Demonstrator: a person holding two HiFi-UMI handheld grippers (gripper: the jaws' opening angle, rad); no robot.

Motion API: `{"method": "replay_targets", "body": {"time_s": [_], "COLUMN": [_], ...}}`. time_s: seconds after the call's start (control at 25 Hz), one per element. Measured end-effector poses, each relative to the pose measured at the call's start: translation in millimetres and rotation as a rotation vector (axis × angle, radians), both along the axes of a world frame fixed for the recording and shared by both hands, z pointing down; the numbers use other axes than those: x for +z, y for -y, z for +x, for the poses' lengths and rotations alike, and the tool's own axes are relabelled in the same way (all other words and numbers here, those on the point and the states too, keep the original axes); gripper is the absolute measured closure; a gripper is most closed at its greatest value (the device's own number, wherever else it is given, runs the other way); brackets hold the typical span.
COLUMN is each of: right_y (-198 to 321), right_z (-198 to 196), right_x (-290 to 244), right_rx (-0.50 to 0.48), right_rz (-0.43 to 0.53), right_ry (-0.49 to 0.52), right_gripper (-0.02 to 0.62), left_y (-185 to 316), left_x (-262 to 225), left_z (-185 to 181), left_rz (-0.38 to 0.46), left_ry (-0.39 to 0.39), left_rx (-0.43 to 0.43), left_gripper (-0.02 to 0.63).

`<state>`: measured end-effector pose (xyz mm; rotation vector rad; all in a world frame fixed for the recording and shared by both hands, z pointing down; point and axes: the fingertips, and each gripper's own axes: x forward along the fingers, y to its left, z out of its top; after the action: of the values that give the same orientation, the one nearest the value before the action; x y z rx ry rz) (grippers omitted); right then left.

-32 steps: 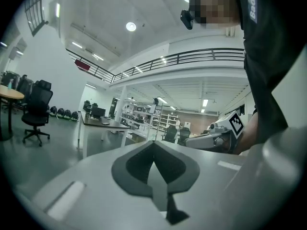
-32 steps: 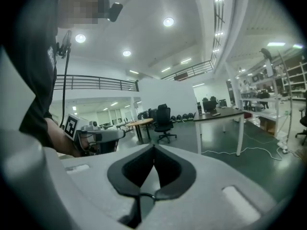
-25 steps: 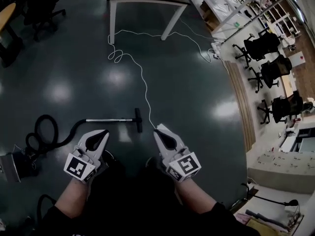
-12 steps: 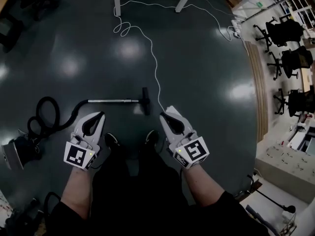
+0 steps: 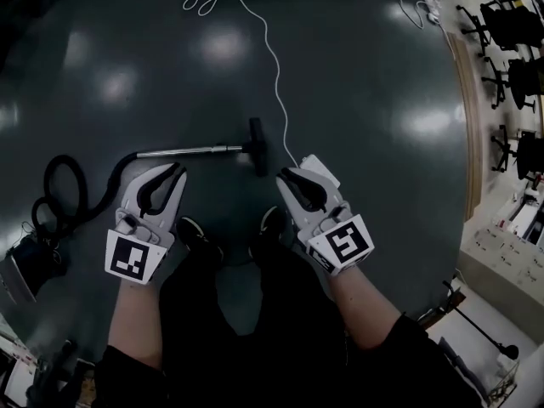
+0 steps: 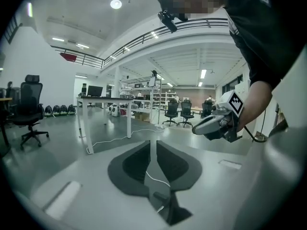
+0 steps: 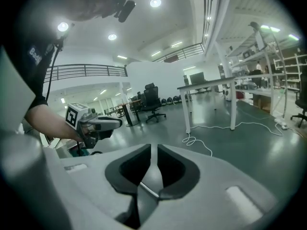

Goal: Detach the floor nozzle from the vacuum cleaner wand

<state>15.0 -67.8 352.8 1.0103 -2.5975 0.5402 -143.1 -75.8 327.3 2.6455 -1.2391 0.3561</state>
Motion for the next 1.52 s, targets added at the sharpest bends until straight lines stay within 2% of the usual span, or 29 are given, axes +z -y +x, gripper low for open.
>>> {"method": "replay_targets", "body": {"time_s": [0.36, 0.56, 0.76, 0.96, 1.2, 1.32, 1.4, 1.52], "right_y": [5.1, 11.2, 21.4, 28.2, 28.5, 22.9, 16.8, 11.1], "right_z": [-22.1, -25.7, -33.1, -42.0, -46.3, -45.0, -39.5, -24.0], "right_x": [120.2, 168.1, 224.3, 277.9, 335.7, 365.1, 384.3, 412.0], "right_rx": [-0.092, -0.135, -0.183, -0.249, -0.372, -0.433, -0.468, -0.504], "right_rz": [-0.020, -0.001, -0.005, -0.048, -0.062, -0.097, -0.122, -0.132], "right_ry": [-0.031, -0.032, -0.011, -0.050, -0.153, -0.222, -0.284, -0.414], "right_gripper": [0.517, 0.495, 0.469, 0.417, 0.367, 0.353, 0.344, 0.341], "left_y": [-1.6, -0.4, 3.1, 8.4, -2.4, -9.1, -15.1, -23.0], "left_x": [127.5, 175.9, 224.5, 289.8, 383.6, 440.0, 473.4, 520.7], "left_z": [3.0, 13.4, 23.8, 33.9, 38.0, 34.2, 29.7, 18.9], "left_rz": [-0.040, -0.026, 0.002, 0.017, -0.041, -0.115, -0.164, -0.189], "left_ry": [0.099, 0.096, 0.121, 0.230, 0.317, 0.357, 0.420, 0.587], "left_rx": [0.056, 0.101, 0.250, 0.433, 0.604, 0.683, 0.740, 0.815], "left_gripper": [0.529, 0.514, 0.512, 0.499, 0.485, 0.459, 0.435, 0.411]}}
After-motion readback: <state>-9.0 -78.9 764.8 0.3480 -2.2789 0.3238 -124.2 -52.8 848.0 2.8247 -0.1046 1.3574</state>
